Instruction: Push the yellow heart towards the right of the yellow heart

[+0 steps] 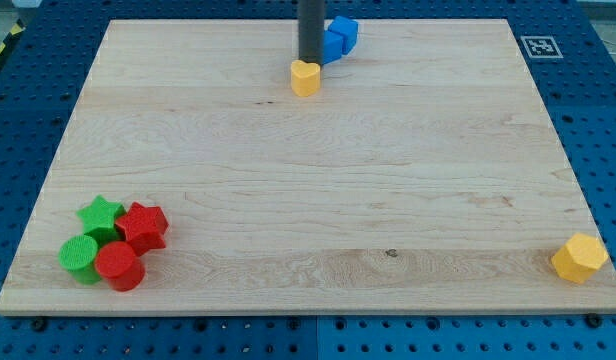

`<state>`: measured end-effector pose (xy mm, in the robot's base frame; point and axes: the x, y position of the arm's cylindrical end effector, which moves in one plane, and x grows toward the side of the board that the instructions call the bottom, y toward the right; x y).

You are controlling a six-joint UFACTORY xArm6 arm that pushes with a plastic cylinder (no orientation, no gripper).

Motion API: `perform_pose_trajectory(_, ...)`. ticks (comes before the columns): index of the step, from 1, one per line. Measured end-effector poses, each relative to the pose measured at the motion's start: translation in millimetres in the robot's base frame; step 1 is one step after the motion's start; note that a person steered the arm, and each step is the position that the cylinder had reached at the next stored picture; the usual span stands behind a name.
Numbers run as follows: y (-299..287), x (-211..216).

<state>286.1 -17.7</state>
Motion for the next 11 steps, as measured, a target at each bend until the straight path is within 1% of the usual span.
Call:
perform_pose_trajectory(1, -29, -9)
perform_pose_trajectory(2, -39, 17)
perform_pose_trajectory(3, -28, 33)
perform_pose_trajectory(5, 12, 34)
perform_pose_trajectory(7, 15, 26)
perform_pose_trajectory(9, 49, 26)
perform_pose_trajectory(11, 64, 33)
